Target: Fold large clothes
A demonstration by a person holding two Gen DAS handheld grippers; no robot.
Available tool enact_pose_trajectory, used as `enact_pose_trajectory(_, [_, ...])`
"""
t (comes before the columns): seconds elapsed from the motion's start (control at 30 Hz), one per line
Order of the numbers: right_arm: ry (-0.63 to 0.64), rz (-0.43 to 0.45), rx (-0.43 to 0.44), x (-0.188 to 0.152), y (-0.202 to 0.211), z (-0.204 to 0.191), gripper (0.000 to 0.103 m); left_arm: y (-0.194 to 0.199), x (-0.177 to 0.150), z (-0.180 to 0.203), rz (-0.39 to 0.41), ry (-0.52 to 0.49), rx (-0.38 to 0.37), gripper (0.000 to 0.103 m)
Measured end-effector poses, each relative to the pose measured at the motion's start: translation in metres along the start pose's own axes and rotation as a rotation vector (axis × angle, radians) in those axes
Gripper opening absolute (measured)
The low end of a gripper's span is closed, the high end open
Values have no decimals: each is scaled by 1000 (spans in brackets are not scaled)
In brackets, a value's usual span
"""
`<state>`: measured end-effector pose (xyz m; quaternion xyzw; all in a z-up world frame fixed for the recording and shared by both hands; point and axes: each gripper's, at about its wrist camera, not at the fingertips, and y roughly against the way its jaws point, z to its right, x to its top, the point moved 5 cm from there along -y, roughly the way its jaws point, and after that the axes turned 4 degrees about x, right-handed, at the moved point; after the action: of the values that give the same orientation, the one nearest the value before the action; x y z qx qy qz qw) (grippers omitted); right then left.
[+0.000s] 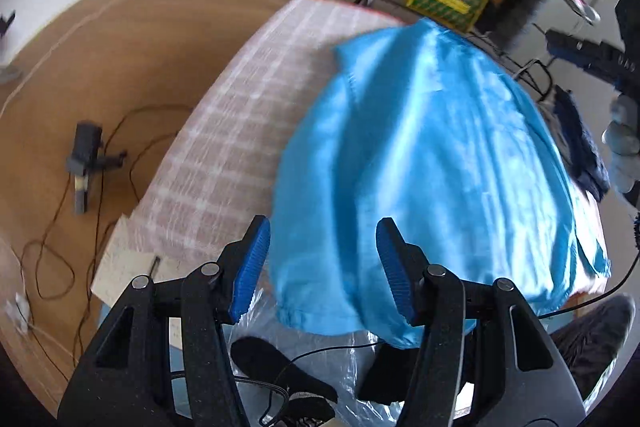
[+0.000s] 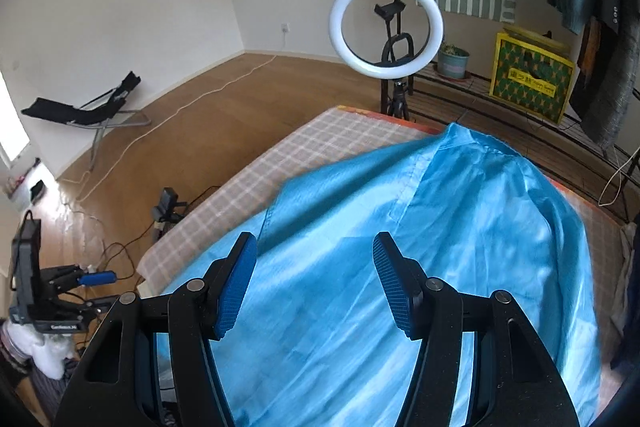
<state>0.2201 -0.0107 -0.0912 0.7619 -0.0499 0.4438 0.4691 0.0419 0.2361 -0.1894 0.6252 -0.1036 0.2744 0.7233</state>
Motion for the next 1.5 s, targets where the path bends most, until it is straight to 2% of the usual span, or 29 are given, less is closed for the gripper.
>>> enact_pose_trajectory(0.1, [-3,-66,13,22,-55,-9,60,-41,-4,-21,-95,70,-36,46])
enact_pose_trajectory(0.27, [-49,-206,44,36,-158,-20,60,-71,-14,-26,-170,117,-92,41])
enact_pose_trajectory(0.33, [-60,-261,22,36,-199,-20,60,-69,-9,-16,-156,67,-96,41])
enact_pose_trajectory(0.4, [-78,-296,5,36,-226,-19,60,-68,-5,-4,-137,19,-109,36])
enact_pose_trajectory(0.47, [-89,-331,-12,34,-254,-18,60,-67,-3,2,-132,-5,-122,35])
enact_pose_trajectory(0.67, [-20,-387,-103,34,-304,-23,60,-66,-1,6,-127,-10,-169,33])
enact_pose_trajectory(0.73, [28,-410,-146,30,-314,-25,60,-65,-1,4,-116,-23,-152,33])
enact_pose_trajectory(0.77, [52,-420,-177,30,-322,-25,55,-63,0,2,-104,-32,-140,33])
enact_pose_trajectory(0.8, [76,-424,-208,29,-322,-25,32,-61,2,1,-97,-36,-136,33])
enact_pose_trajectory(0.83, [94,-426,-236,27,-321,-22,20,-59,4,-4,-84,-31,-136,33])
enact_pose_trajectory(0.87, [95,-427,-244,27,-318,-19,7,-58,6,-9,-76,-13,-134,33])
enact_pose_trajectory(0.9, [82,-415,-224,28,-312,-16,4,-59,8,-15,-74,2,-132,33])
enact_pose_trajectory(1.03, [24,-290,-209,38,-261,11,2,-65,17,-33,-74,70,-146,33])
enact_pose_trajectory(1.1, [-45,-233,-181,36,-230,34,1,-74,20,-35,-90,86,-157,33])
enact_pose_trajectory(1.2, [-101,-219,-188,28,-207,63,1,-92,17,-26,-135,47,-146,33])
enact_pose_trajectory(1.33, [-139,-211,-193,28,-201,85,1,-111,7,-3,-206,3,-183,33])
enact_pose_trajectory(1.4, [-139,-198,-180,32,-202,83,1,-109,5,10,-217,-34,-204,1])
enact_pose_trajectory(1.5, [-112,-193,-174,36,-205,75,1,-93,5,18,-195,-37,-228,0])
